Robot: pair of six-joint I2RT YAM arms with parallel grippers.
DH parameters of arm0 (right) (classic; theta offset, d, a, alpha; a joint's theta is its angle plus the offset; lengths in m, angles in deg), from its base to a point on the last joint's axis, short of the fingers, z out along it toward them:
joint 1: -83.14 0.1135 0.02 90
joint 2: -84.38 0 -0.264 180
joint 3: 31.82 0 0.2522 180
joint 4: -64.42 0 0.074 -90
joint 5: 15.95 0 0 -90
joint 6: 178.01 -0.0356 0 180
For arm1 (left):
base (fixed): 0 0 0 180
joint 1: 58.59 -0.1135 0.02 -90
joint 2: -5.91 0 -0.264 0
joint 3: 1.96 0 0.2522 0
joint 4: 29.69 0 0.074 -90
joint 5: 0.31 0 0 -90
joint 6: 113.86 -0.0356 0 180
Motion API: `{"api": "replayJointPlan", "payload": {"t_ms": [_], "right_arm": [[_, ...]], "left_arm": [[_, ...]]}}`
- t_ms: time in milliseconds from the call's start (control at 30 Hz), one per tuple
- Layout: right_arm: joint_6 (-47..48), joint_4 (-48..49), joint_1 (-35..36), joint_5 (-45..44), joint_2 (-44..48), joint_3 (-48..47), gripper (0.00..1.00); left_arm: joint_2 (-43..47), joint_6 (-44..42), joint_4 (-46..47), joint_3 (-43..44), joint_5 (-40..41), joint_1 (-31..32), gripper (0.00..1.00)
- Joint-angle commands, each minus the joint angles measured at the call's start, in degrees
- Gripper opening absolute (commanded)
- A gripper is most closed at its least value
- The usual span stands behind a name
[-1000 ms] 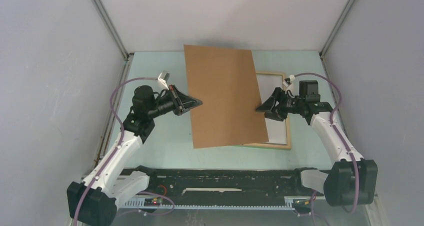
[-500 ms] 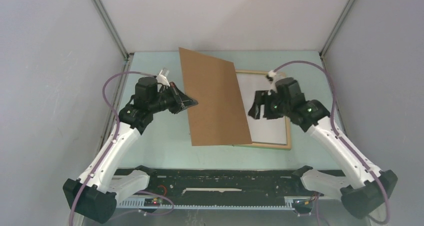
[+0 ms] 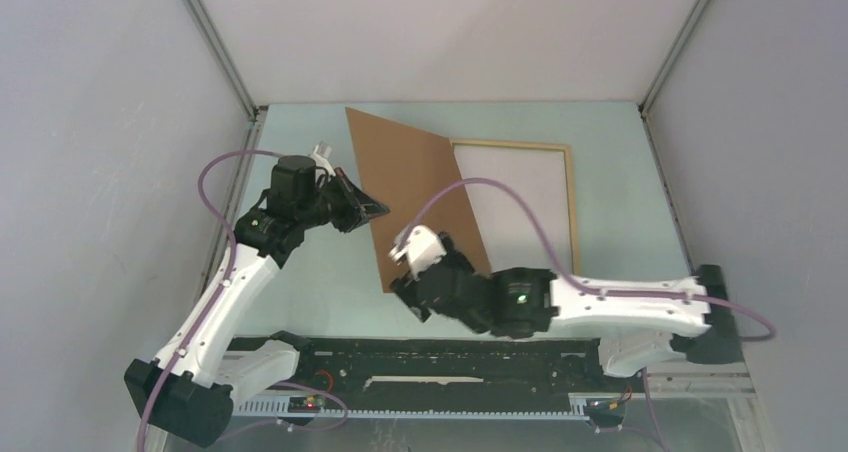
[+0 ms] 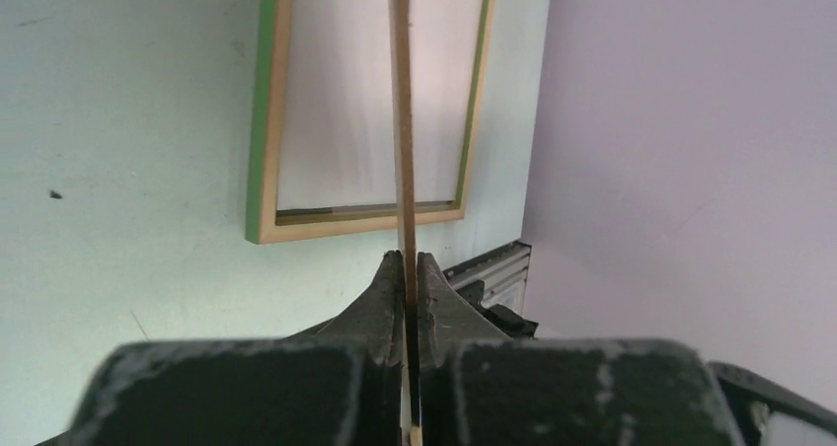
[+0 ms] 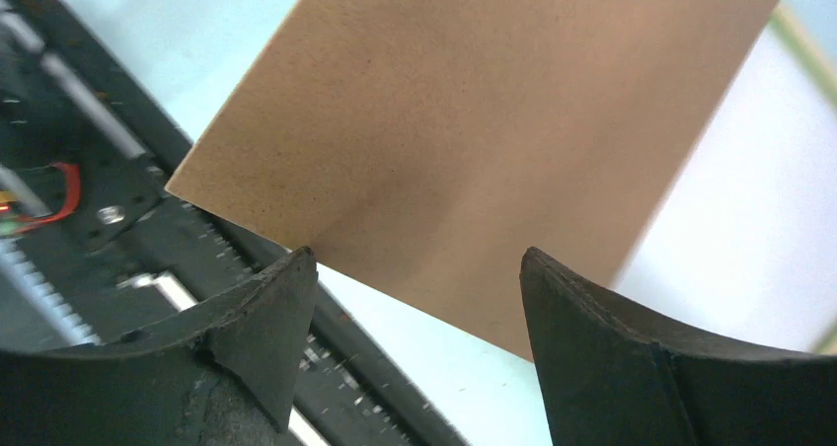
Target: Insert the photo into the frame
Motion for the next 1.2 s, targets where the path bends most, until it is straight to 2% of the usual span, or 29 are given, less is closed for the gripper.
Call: {"api": "replayJointPlan", "payload": {"t_ms": [0,167,333,467,600,733,1033,1167], "right_arm": [[5.39,1.42,6.69,-23.33,-9.7,-7.01,0.82],[11.23,3.08,10.85,-32.24,-17.57,-11.95,0.79],[11.06,3.8,12.66,-29.87,-19.0,-12.64,0.79],[4.0,1.06,11.73,-24.11,-14.5,-11.52,0.79],[-7.08,-1.4,11.78,-21.16,-9.3,-11.3,0.79],[-0.89,8.28,14.73,-18.97,-7.12,-6.17,0.79],[6.36,10.86,14.86,-23.2,-12.52,-8.36,0.78],[9.61,9.71,14.46,-29.78,-18.32,-11.68,0.73]], "left_arm": [[2.4,2.62,1.83,5.9,1.03,0.22,0.0],[1.92,2.67,-0.17,6.08,2.53,0.23,0.0],[1.42,2.33,-0.83,6.01,3.9,0.22,0.0],[0.58,-0.21,-2.6,7.73,5.64,0.24,0.0],[1.07,0.03,-3.49,7.99,9.38,0.19,0.0],[0.8,1.8,-2.86,8.28,9.73,0.17,0.0],[0.72,4.86,-3.48,8.6,10.29,0.2,0.0],[0.81,6.34,-3.63,8.68,9.79,0.14,0.0]]}}
